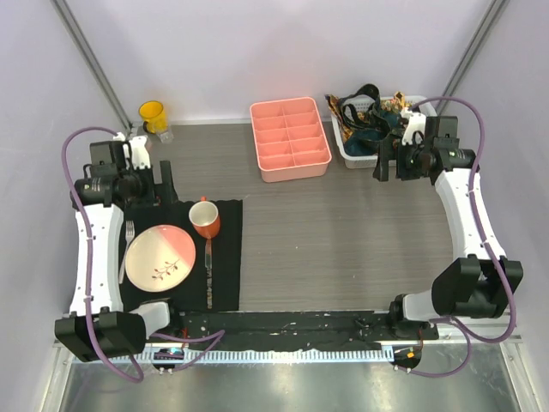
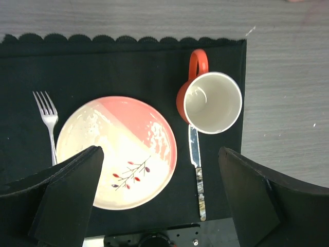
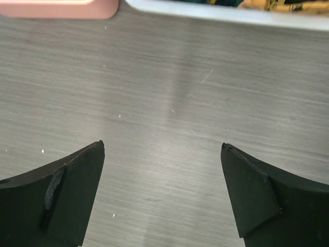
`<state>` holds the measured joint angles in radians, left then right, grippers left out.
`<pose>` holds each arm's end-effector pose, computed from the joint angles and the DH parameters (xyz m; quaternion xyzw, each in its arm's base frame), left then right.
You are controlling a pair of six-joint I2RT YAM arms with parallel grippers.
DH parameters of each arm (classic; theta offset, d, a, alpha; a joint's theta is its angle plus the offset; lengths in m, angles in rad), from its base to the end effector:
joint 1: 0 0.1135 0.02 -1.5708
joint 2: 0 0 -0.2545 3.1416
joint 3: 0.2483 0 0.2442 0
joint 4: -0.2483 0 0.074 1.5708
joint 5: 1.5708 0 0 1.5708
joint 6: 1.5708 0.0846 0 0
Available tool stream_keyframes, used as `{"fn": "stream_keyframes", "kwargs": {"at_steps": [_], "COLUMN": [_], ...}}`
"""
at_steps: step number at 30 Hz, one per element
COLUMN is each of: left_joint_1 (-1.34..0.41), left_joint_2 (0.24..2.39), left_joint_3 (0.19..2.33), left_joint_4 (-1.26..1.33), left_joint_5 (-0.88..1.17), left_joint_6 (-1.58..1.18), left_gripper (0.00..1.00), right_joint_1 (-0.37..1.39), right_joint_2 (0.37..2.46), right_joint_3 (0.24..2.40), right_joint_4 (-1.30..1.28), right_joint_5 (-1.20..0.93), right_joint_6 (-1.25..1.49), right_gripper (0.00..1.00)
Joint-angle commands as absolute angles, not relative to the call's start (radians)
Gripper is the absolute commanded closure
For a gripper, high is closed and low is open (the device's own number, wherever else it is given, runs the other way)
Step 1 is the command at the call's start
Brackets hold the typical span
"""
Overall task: Roll the ties
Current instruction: Pick up the tie from the bin.
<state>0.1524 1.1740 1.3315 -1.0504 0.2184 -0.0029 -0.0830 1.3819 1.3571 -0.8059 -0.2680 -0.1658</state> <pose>0.2442 0.0190 0.3227 -0.0366 0.9375 -0.0778 0.3373 0.3160 -0.0038 0.3027 -0.0865 0.9212 0.0791 0.3711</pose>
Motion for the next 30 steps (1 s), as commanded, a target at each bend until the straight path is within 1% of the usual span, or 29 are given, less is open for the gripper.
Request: {"fn": "stream_keyframes", "kwargs": {"at_steps": [1, 9, 12, 16, 19, 22, 23, 27, 30], "left_joint_1": [0.155, 0.155, 0.155, 0.156, 0.155, 0.156, 0.155, 0.155, 0.155], "left_joint_2": [1.169, 1.143, 1.123, 1.103, 1.112, 1.137, 1.144, 1.154, 1.157], "left_joint_3": [1.426, 1.463, 1.462, 1.451, 1.453, 1.456, 1.453, 1.439, 1.427], "left_joint_4": [-1.026, -0.91, -0.862, -0.787, -0.779, -0.788, -0.788, -0.784, -0.775], "left_joint_5": [0.198, 0.146, 0.195, 0.258, 0.291, 0.299, 0.301, 0.308, 0.308], "left_joint_6": [-0.032, -0.169, -0.176, -0.201, -0.21, -0.207, -0.207, -0.206, -0.209], "left_gripper": [0.0, 0.0, 0.0, 0.0, 0.0, 0.0, 0.0, 0.0, 0.0], "right_joint_1": [-0.071, -0.032, -0.015, -0.003, 0.0, 0.037, 0.04, 0.06, 0.074], "right_joint_2": [1.434, 1.604, 1.666, 1.791, 1.876, 1.946, 1.992, 2.103, 2.169], "right_joint_3": [1.465, 1.653, 1.736, 1.824, 1.893, 1.962, 1.979, 2.049, 2.077], "right_joint_4": [-0.713, -0.562, -0.52, -0.434, -0.355, -0.295, -0.275, -0.239, -0.226], "right_joint_5": [-0.287, -0.4, -0.411, -0.411, -0.388, -0.382, -0.382, -0.364, -0.287], "right_joint_6": [-0.112, 0.038, 0.075, 0.205, 0.265, 0.331, 0.357, 0.387, 0.397], "right_gripper": [0.0, 0.0, 0.0, 0.01, 0.02, 0.07, 0.12, 0.22, 0.28]}}
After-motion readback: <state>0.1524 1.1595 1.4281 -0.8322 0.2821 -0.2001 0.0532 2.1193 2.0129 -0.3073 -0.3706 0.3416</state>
